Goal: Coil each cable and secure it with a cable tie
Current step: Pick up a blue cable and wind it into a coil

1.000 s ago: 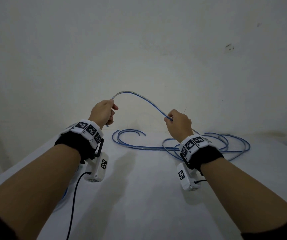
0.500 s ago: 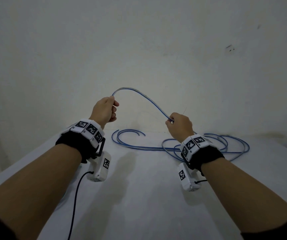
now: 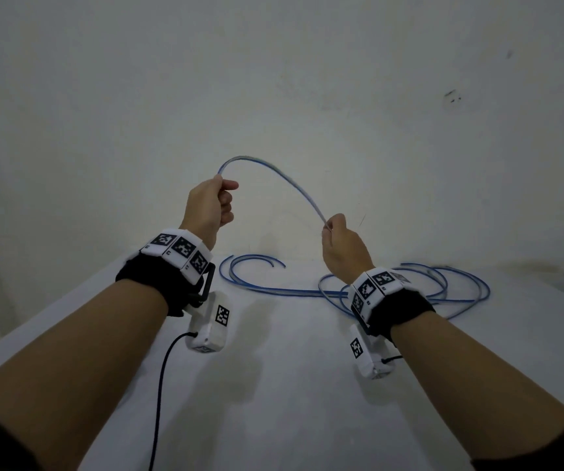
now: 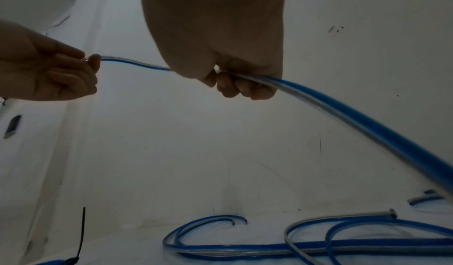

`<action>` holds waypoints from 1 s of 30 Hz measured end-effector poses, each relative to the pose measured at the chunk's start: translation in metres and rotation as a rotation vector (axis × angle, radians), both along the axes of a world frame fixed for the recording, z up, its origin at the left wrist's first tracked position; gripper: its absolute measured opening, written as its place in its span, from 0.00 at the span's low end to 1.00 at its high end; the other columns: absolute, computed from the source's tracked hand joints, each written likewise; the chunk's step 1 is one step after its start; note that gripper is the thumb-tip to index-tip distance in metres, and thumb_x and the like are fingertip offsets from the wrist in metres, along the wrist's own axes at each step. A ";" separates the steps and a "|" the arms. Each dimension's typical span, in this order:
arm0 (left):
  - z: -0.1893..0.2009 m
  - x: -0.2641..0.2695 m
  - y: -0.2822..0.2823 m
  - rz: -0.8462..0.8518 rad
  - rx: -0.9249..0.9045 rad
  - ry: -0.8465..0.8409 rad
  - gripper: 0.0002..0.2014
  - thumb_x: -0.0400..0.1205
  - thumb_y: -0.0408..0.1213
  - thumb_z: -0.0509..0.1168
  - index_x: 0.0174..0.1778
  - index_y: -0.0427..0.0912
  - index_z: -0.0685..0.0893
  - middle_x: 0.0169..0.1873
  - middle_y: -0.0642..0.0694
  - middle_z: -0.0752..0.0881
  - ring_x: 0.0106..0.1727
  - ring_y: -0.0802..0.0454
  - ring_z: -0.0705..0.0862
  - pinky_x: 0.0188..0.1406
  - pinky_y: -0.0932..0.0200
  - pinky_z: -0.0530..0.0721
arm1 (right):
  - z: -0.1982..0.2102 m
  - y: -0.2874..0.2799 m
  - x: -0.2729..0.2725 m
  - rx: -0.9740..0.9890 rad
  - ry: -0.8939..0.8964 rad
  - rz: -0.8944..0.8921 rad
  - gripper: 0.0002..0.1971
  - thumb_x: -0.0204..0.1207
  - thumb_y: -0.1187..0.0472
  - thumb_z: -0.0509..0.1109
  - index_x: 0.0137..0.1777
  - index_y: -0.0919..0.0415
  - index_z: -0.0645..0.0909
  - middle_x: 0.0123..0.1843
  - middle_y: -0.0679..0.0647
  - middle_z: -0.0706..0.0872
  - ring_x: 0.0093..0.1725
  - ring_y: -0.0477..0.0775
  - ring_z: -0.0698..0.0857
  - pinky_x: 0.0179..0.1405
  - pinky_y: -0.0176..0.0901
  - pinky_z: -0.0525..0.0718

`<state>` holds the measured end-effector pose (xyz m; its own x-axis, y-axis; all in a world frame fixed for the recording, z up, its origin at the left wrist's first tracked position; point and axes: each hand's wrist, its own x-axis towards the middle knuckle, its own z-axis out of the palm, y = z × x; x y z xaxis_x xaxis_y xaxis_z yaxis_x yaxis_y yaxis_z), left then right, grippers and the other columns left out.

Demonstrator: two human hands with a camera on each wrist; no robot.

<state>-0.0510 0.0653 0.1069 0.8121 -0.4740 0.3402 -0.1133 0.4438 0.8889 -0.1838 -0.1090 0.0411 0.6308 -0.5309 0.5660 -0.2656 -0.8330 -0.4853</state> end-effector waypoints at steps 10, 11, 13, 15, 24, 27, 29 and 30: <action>-0.017 -0.016 -0.020 0.038 0.291 -0.545 0.12 0.87 0.29 0.50 0.43 0.38 0.77 0.34 0.45 0.84 0.29 0.59 0.84 0.38 0.65 0.86 | 0.014 0.022 0.007 -0.114 0.285 0.341 0.14 0.82 0.64 0.61 0.63 0.60 0.83 0.33 0.48 0.74 0.33 0.46 0.73 0.33 0.30 0.67; -0.020 -0.015 -0.020 0.048 0.364 -0.613 0.11 0.87 0.29 0.50 0.45 0.36 0.77 0.35 0.44 0.85 0.33 0.55 0.85 0.41 0.62 0.86 | 0.017 0.024 0.006 -0.110 0.256 0.357 0.13 0.82 0.63 0.63 0.64 0.60 0.82 0.35 0.48 0.76 0.35 0.45 0.74 0.36 0.31 0.67; -0.026 -0.015 -0.020 0.079 0.512 -0.738 0.11 0.87 0.30 0.51 0.47 0.35 0.78 0.38 0.43 0.86 0.38 0.50 0.86 0.45 0.60 0.84 | 0.021 0.026 0.003 -0.061 0.136 0.392 0.11 0.80 0.62 0.66 0.60 0.59 0.81 0.34 0.49 0.77 0.33 0.45 0.74 0.37 0.33 0.69; -0.031 -0.014 -0.019 0.099 0.639 -0.835 0.11 0.87 0.31 0.51 0.47 0.37 0.78 0.38 0.45 0.86 0.39 0.52 0.85 0.43 0.66 0.81 | 0.022 0.024 -0.001 -0.052 0.028 0.444 0.05 0.78 0.64 0.67 0.53 0.60 0.80 0.29 0.48 0.75 0.28 0.43 0.71 0.32 0.30 0.69; -0.038 -0.025 -0.018 -0.176 0.630 -0.631 0.19 0.88 0.37 0.50 0.37 0.39 0.81 0.23 0.49 0.75 0.24 0.59 0.72 0.28 0.68 0.70 | 0.018 0.016 -0.003 -0.303 -0.153 0.197 0.12 0.78 0.50 0.60 0.45 0.52 0.84 0.42 0.47 0.84 0.46 0.52 0.78 0.51 0.50 0.67; -0.037 -0.028 -0.017 -0.349 0.582 -0.503 0.20 0.89 0.39 0.48 0.36 0.38 0.79 0.18 0.55 0.70 0.19 0.61 0.65 0.21 0.69 0.64 | 0.012 0.012 -0.003 -0.190 -0.134 0.189 0.11 0.81 0.52 0.62 0.47 0.54 0.84 0.46 0.49 0.83 0.52 0.54 0.75 0.50 0.46 0.61; -0.035 -0.030 -0.017 -0.430 0.569 -0.440 0.19 0.89 0.40 0.48 0.35 0.39 0.75 0.16 0.57 0.66 0.19 0.60 0.63 0.21 0.68 0.63 | 0.009 0.013 -0.002 -0.099 -0.106 0.210 0.10 0.83 0.55 0.61 0.47 0.55 0.83 0.43 0.46 0.81 0.54 0.54 0.74 0.51 0.45 0.59; -0.034 -0.031 -0.018 -0.457 0.552 -0.404 0.18 0.89 0.41 0.49 0.35 0.40 0.74 0.17 0.57 0.65 0.20 0.58 0.64 0.22 0.68 0.66 | 0.007 0.014 -0.002 -0.056 -0.097 0.228 0.10 0.83 0.56 0.60 0.46 0.55 0.82 0.40 0.42 0.80 0.53 0.53 0.74 0.53 0.45 0.60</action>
